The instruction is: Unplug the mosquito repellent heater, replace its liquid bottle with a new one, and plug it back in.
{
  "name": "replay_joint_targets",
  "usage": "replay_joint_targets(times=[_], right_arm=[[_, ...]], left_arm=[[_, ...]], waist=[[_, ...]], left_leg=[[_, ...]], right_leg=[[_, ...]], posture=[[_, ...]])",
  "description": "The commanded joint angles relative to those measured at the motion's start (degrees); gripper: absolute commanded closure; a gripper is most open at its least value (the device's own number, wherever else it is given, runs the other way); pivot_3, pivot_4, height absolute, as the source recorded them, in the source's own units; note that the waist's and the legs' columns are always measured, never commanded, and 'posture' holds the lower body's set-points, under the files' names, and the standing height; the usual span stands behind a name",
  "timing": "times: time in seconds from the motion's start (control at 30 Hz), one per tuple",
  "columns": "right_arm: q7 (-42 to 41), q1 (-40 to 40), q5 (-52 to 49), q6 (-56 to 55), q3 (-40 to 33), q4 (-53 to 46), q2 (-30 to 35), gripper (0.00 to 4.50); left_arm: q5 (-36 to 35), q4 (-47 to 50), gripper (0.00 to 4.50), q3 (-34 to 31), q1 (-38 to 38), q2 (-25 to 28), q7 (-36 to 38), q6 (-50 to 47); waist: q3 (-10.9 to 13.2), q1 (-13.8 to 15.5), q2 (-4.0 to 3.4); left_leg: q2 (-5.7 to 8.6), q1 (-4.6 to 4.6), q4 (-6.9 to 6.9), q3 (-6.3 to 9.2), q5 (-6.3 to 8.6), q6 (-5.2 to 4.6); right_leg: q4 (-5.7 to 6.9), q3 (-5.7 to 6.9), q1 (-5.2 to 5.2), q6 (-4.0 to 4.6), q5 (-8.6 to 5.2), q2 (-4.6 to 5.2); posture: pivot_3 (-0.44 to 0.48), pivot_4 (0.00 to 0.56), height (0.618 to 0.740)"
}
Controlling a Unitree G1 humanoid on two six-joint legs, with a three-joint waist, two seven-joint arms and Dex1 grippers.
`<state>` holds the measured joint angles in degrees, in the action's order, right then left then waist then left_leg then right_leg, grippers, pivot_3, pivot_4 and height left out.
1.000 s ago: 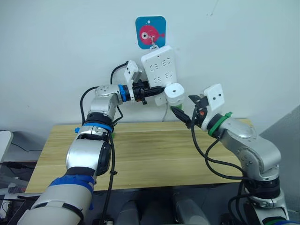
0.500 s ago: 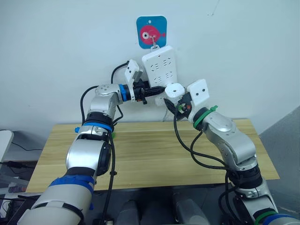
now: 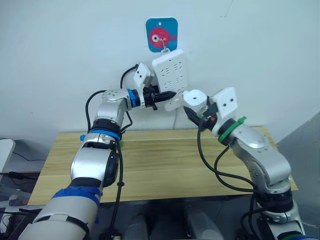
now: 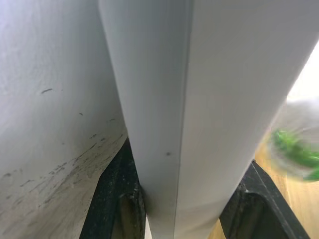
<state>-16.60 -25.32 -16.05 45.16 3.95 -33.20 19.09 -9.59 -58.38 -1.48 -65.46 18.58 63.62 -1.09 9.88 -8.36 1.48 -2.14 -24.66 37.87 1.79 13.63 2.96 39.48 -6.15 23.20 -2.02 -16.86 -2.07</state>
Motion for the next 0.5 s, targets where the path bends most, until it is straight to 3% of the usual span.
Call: replay_joint_targets(times=[0.03, 0.17, 0.3, 0.5], right_arm=[[0.27, 0.21, -2.67, 1.58, -3.81, -4.71, -0.34, 1.5], [2.19, 0.68, -5.61, 3.18, -7.53, -4.29, -3.25, 1.5], [3.96, 1.0, -9.43, 5.63, -12.48, -2.58, -6.5, 1.5], [13.76, -0.96, -26.79, 17.02, -29.94, 3.59, -17.9, 1.5]], left_arm=[[2.33, -0.41, 2.42, 0.66, 0.83, 1.55, -2.35, 0.77], [1.69, 3.46, 1.24, -0.01, 5.38, 3.18, -1.89, -1.62], [0.6, 16.62, 0.0, 0.2, 17.4, 6.86, -0.66, -6.88], [-4.56, 50.85, 0.0, 0.1, 40.51, 7.34, -4.58, -15.9]], waist=[[0.0, -0.43, 0.0], [0.01, -1.5, 0.0], [0.04, -2.78, -0.07], [0.13, -2.63, -0.2]], left_leg=[[0.02, 0.02, 0.07, 0.0, 0.0, 0.0], [0.16, 0.19, 0.07, -0.01, -0.17, -0.26], [0.11, 0.18, 0.0, 0.04, -0.18, -0.26], [-0.42, 0.11, -0.11, 0.45, -0.17, -0.23]], right_leg=[[0.1, -0.01, -0.01, -0.03, -0.01, -0.01], [0.47, -0.15, -0.01, -0.29, -0.15, -0.01], [0.53, -0.14, 0.04, -0.04, -0.02, 0.0], [0.52, 0.0, 0.1, 0.0, -0.04, 0.21]], posture=[[-0.214, 0.175, 0.74], [-0.224, 0.171, 0.74], [-0.21, 0.171, 0.74], [-0.155, 0.169, 0.74]])
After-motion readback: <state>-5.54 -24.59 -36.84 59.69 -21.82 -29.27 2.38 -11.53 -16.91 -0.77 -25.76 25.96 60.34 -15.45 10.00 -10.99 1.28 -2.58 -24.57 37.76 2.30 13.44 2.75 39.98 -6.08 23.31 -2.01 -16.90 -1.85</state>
